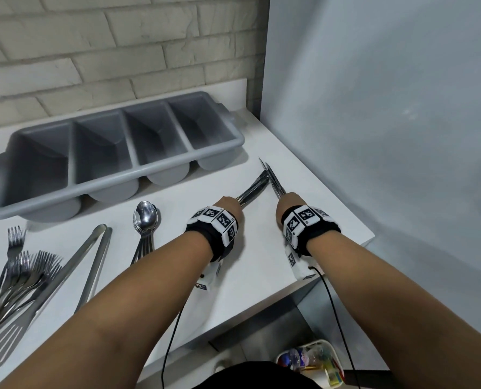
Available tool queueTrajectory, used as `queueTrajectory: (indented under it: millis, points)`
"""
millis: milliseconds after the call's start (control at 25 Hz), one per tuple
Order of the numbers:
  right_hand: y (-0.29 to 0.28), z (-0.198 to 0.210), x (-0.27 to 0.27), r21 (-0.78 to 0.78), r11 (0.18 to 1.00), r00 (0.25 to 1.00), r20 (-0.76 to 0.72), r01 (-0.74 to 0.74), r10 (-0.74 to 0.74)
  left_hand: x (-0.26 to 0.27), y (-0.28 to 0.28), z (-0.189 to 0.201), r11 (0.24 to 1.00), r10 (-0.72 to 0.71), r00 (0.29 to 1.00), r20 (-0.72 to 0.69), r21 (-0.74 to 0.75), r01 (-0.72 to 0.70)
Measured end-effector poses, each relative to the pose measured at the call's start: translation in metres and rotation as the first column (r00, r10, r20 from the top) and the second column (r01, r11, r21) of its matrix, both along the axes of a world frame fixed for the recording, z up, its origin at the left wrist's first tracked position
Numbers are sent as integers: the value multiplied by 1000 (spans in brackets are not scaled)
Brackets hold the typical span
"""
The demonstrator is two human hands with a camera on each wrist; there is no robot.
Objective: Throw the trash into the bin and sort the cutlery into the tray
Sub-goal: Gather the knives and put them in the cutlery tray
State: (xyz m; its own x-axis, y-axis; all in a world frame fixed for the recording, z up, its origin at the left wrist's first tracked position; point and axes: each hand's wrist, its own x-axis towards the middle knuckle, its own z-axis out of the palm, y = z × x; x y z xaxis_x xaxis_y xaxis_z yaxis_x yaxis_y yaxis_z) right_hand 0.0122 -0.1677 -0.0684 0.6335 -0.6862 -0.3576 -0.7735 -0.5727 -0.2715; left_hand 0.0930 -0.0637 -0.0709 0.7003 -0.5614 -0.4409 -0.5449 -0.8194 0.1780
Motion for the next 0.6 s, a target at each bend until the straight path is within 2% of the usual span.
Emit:
queueTrajectory:
  millis: [240,400,520,600]
  points:
    - [-16,15,-15,72,996,997,54,44,-48,10,7,12,993,49,998,-34,-106,-52]
    - [-22,12,-26,176,982,992,100,62,-80,20,15,17,968,83,973,-215,-216,-130]
    - [-22,11,-36,215,971,969,199,104,-147,19,22,19,878,116,898,-425,-378,-292]
    - [-24,13,-43,253,959,928,312,127,-205,10,28,24,760,133,813,-567,-468,-451]
